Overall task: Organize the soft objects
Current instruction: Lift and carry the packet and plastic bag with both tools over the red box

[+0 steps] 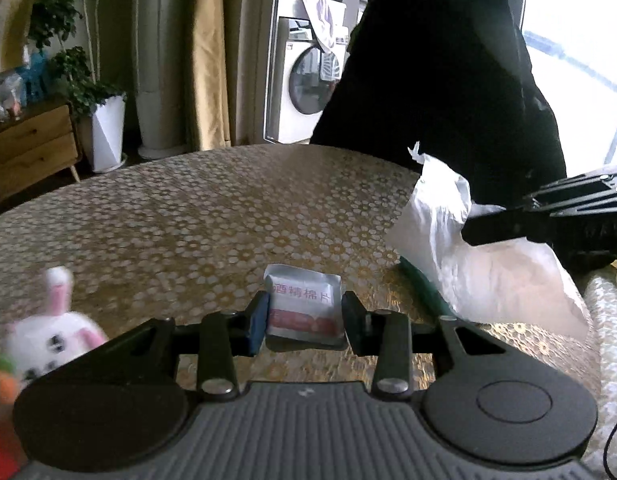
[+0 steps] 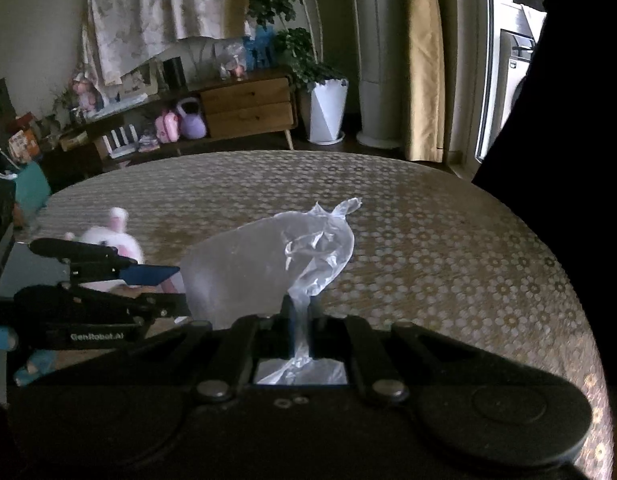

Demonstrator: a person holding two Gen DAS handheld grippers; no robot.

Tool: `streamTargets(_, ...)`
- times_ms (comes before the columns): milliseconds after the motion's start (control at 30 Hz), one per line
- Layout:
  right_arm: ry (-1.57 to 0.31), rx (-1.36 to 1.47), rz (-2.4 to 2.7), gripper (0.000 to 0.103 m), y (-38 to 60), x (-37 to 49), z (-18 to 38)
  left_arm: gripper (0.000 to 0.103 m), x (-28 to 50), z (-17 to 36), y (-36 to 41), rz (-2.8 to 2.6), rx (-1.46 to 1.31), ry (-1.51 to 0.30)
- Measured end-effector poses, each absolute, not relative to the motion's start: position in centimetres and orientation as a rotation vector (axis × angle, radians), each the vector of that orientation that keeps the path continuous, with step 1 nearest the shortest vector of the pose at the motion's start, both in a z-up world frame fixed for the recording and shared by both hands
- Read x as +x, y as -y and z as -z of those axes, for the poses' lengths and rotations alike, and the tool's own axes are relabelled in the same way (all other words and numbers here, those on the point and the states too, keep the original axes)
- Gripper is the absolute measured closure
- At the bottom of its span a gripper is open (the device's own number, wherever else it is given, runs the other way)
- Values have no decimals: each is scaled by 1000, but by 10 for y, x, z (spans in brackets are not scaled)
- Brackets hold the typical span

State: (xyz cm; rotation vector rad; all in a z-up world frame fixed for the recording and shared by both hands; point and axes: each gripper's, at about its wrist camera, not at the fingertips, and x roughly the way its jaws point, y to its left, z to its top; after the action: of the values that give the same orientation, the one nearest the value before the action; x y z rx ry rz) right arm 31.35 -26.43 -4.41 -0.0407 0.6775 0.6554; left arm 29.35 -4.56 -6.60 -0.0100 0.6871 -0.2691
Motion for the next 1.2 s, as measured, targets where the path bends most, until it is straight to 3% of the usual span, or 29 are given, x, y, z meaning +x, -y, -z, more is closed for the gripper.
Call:
streamTargets(800, -625, -71, -867, 98, 136, 186, -14, 64, 140, -23, -97, 40, -65, -668)
streamTargets(1200, -617, -139, -959, 98, 44, 154, -18, 64, 109, -24, -184, -101, -102, -660)
